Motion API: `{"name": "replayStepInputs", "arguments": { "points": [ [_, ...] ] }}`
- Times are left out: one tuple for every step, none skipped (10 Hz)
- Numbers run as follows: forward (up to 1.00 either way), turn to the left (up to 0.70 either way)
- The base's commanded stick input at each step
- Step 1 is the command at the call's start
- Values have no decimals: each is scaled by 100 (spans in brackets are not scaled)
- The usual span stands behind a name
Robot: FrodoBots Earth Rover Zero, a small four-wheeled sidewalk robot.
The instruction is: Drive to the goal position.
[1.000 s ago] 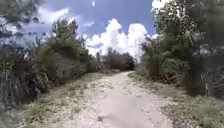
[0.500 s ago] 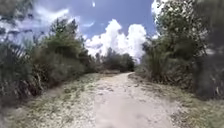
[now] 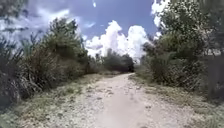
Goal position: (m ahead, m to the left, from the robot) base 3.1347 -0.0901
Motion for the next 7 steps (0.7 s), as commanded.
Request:
{"name": "replayStepInputs", "arguments": {
  "points": [
    [50,0],
    [50,0],
    [50,0],
    [50,0],
    [50,0],
    [50,0],
    [50,0]
  ]
}}
